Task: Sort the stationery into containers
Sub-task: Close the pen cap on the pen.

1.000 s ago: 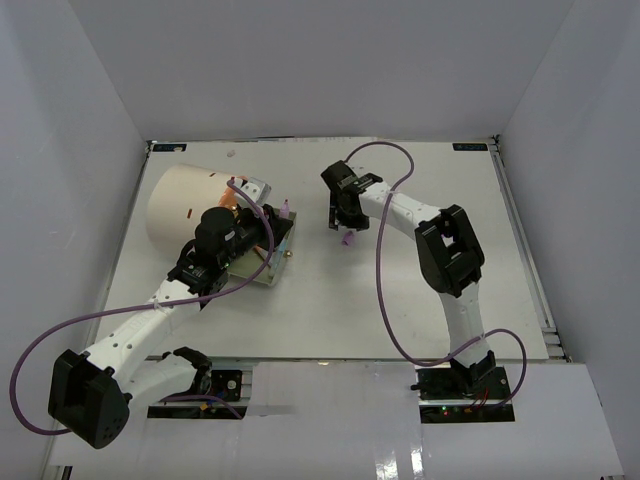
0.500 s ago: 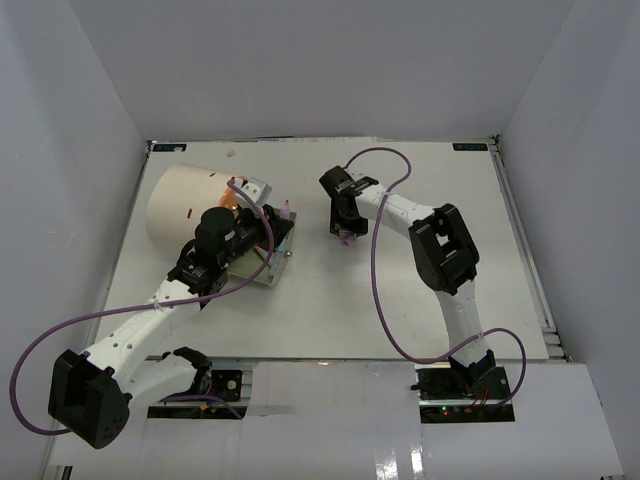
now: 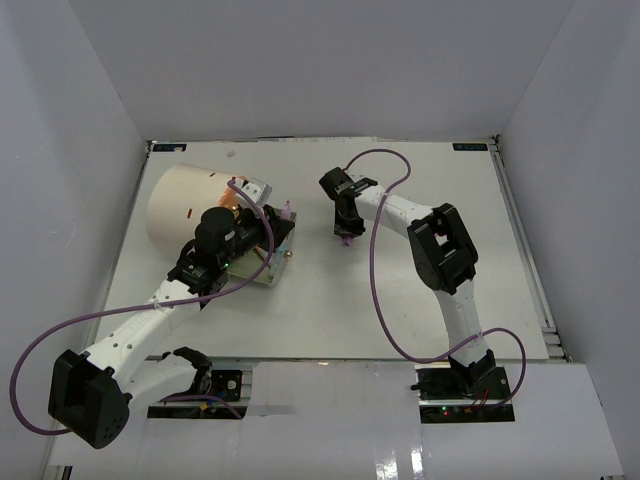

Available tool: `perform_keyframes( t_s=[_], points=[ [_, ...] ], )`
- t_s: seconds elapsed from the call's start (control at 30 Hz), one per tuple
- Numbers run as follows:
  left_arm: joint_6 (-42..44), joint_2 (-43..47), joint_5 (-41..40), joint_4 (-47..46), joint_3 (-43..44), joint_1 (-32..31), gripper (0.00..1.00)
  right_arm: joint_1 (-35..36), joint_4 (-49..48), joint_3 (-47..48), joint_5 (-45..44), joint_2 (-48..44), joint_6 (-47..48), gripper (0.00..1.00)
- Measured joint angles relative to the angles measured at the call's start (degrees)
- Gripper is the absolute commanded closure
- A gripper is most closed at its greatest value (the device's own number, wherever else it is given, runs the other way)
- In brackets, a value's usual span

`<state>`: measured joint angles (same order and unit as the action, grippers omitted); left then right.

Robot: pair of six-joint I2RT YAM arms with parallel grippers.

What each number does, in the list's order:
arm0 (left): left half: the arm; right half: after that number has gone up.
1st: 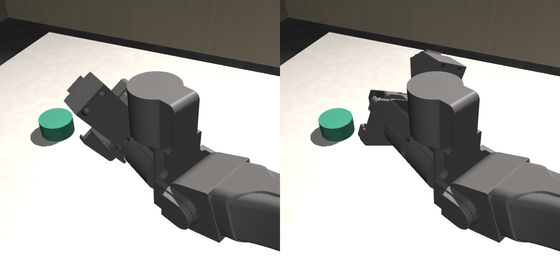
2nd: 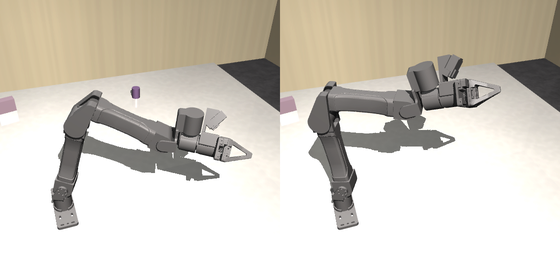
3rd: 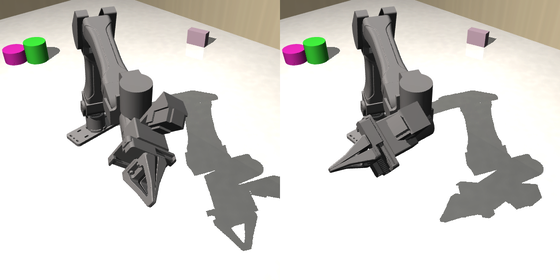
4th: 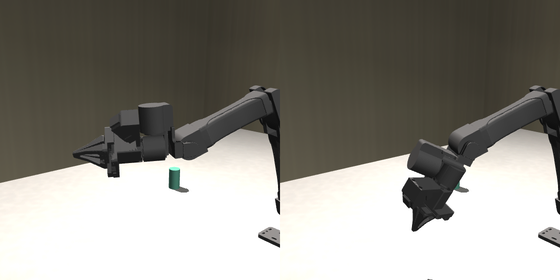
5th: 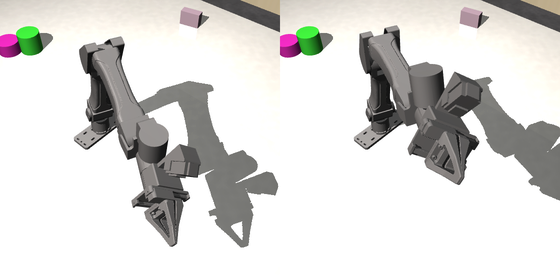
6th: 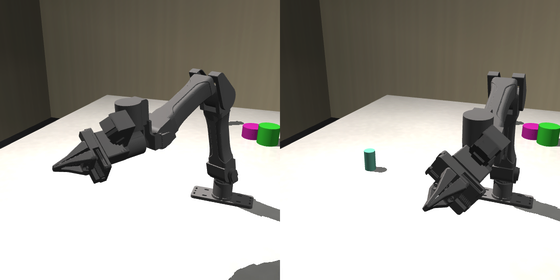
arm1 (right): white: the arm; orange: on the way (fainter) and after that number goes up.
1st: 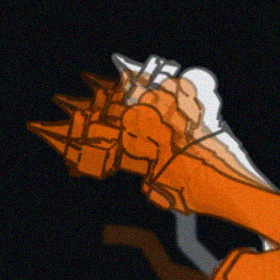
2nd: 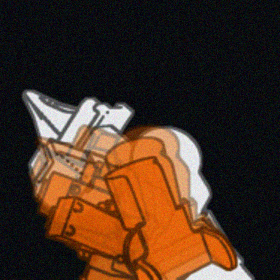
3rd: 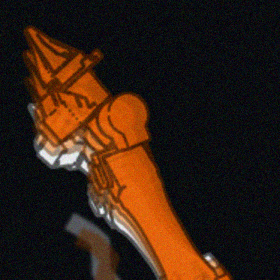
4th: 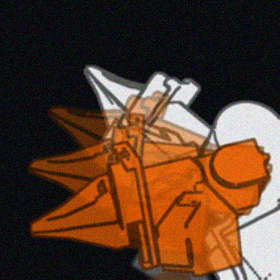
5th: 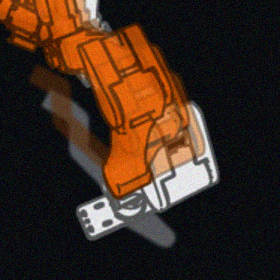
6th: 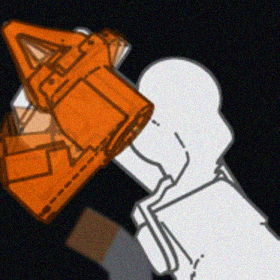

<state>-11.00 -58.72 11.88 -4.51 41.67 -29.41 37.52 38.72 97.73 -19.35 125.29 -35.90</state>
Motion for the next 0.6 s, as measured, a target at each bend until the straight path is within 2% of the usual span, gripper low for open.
perform_keyframes(
  t_s=[0.13,0.23,0.47,0.6],
  points=[
    [0.00,0.00,0.31,-0.02,0.00,0.00,1.00,-0.02,-0.90,-1.03,0.00,-0.66,0.24,0.76],
    [0.00,0.00,0.81,-0.07,0.00,0.00,1.00,-0.02,-3.76,-4.90,0.61,-3.06,1.09,0.89],
    [0.02,0.00,3.82,-0.85,-0.09,0.00,0.99,0.24,-9.64,-14.86,3.34,-14.75,6.40,0.91],
    [0.02,0.22,7.23,-2.78,-0.98,0.00,0.99,1.27,-19.21,-20.11,5.44,-26.73,10.36,0.91]
  ],
)
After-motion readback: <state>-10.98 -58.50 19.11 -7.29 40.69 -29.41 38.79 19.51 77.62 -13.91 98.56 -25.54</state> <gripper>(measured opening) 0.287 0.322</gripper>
